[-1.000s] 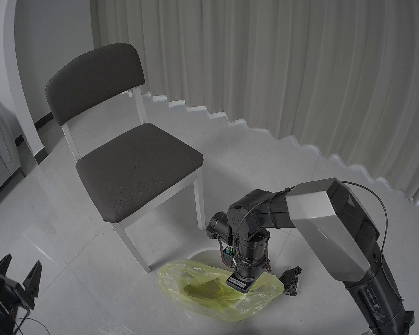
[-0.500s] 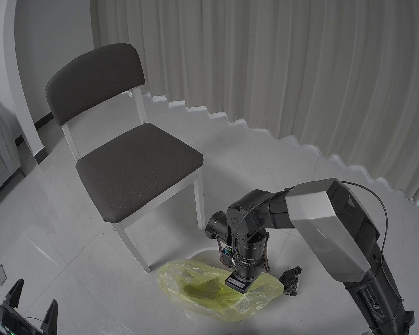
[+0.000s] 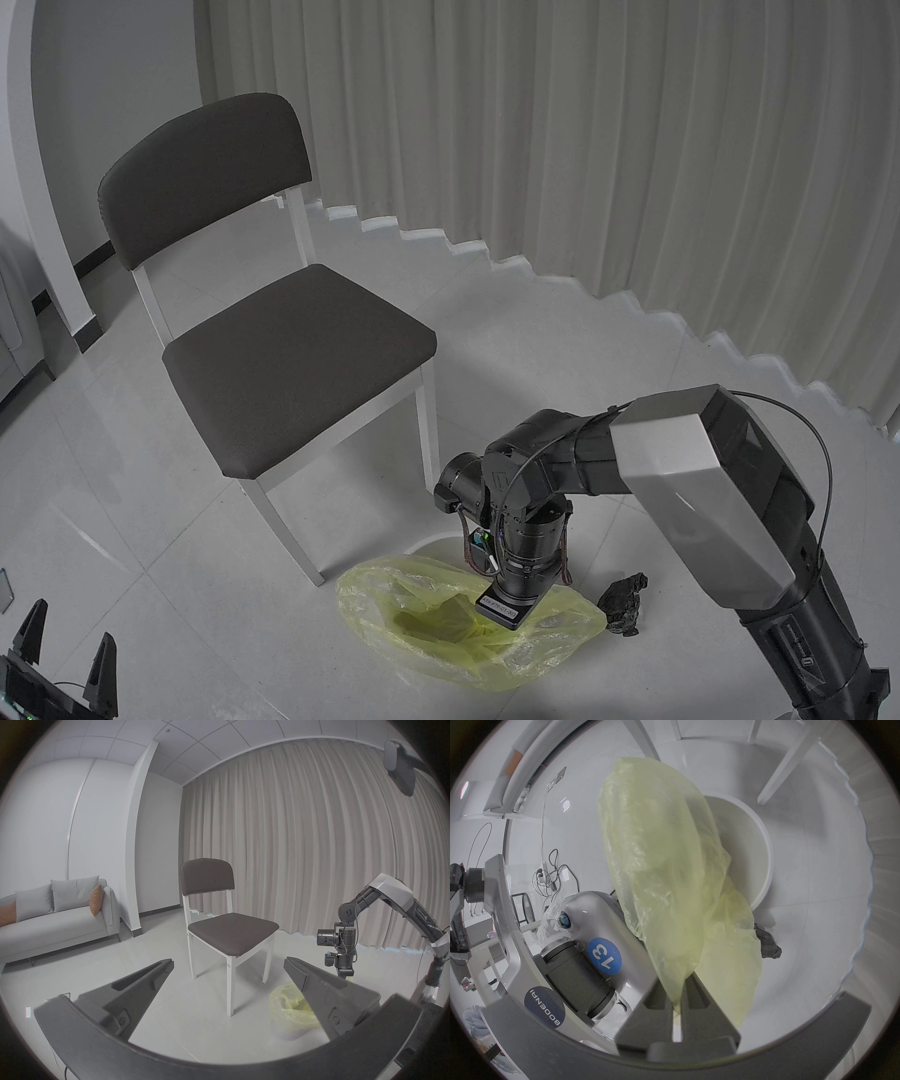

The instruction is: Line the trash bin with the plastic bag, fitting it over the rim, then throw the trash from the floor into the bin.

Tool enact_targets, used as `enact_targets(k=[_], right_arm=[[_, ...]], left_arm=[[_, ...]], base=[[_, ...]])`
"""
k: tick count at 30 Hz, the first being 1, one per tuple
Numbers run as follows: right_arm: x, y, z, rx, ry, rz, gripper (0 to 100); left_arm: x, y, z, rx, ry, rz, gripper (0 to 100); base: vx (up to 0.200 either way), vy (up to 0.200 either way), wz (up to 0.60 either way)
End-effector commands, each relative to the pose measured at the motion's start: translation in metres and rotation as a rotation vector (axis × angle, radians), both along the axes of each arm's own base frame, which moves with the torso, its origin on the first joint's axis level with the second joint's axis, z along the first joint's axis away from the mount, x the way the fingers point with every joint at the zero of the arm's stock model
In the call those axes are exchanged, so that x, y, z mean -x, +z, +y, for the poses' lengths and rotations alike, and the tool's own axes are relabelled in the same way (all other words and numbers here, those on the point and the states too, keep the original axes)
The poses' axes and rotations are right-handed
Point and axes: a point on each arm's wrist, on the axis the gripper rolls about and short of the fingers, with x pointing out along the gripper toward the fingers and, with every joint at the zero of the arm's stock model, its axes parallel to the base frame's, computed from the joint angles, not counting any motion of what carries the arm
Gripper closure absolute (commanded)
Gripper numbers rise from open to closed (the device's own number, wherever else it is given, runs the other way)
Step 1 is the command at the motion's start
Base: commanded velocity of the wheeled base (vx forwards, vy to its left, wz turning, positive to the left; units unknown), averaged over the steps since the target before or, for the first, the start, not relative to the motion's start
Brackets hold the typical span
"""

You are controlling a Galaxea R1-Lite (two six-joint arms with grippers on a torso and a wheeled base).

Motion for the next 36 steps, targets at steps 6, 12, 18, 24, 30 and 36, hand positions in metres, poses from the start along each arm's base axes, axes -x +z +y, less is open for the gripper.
enact_targets(k=[6,12,18,24,30,36], right_arm=[[-0.008,0.002,-0.006,-0.022,-0.002,-0.012,100],[-0.018,0.038,0.000,-0.201,-0.017,-0.149,100],[-0.051,0.080,0.018,-0.517,0.003,-0.522,100],[-0.056,0.075,0.016,-0.528,0.008,-0.510,100],[-0.056,0.077,0.014,-0.528,0.005,-0.512,100],[-0.063,0.088,0.005,-0.546,-0.010,-0.549,100]], left_arm=[[-0.001,-0.005,0.000,0.001,0.001,0.007,0],[-0.001,-0.005,0.000,0.001,0.001,0.007,0],[-0.001,-0.005,0.000,0.001,0.001,0.007,0],[-0.001,-0.005,0.000,0.001,0.001,0.007,0],[-0.001,-0.005,0.000,0.001,0.001,0.007,0],[-0.001,-0.005,0.000,0.001,0.001,0.007,0]], base=[[0.000,0.000,0.00],[0.000,0.000,0.00],[0.000,0.000,0.00],[0.000,0.000,0.00],[0.000,0.000,0.00],[0.000,0.000,0.00]])
